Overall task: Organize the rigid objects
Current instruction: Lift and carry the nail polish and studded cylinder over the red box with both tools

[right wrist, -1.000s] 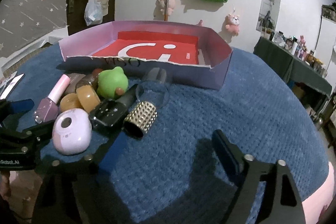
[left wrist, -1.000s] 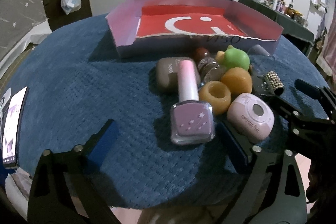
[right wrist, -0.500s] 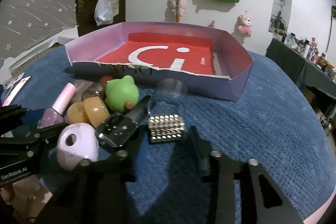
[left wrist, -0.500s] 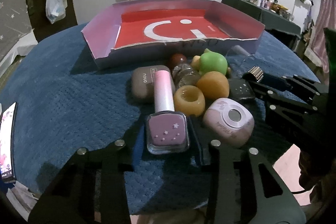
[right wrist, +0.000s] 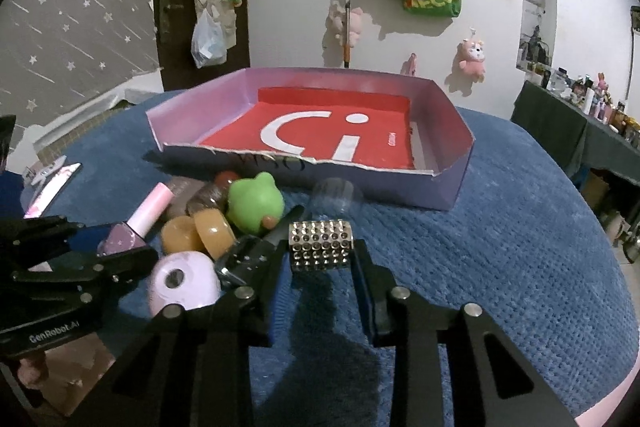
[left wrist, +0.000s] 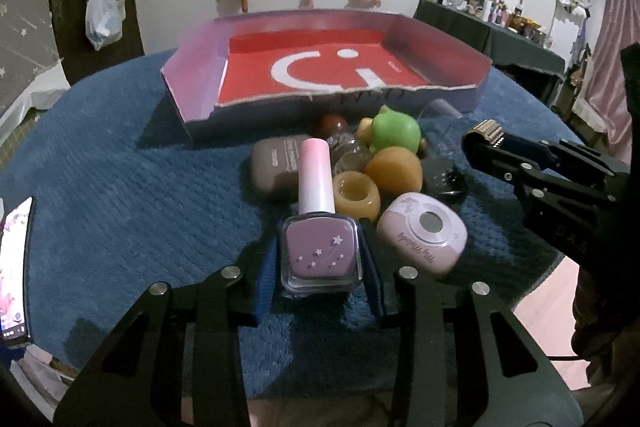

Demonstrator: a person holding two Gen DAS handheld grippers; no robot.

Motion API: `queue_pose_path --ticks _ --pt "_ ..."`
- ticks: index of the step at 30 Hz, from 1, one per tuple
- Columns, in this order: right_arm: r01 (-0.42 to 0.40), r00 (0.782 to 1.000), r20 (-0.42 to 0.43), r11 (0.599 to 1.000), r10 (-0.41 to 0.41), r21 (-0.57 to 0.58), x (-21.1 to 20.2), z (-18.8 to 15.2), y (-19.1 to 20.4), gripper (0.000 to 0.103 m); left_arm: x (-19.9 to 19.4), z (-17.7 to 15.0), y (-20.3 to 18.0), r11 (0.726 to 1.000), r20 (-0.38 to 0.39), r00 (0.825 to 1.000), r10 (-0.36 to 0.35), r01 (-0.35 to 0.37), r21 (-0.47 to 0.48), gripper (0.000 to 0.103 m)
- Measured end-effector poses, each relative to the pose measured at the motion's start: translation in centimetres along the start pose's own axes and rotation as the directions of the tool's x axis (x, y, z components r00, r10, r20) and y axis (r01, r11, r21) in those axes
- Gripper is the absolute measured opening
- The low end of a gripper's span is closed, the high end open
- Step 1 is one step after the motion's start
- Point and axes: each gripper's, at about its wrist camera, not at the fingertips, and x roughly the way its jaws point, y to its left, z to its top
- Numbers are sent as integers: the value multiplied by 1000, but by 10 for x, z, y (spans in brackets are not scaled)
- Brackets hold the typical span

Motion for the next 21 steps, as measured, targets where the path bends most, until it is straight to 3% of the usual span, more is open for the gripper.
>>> queue_pose_path --ticks 21 --pt "-118 993 22 992 116 55 -3 40 -8 32 -11 54 12 1000 90 996 -13 11 24 35"
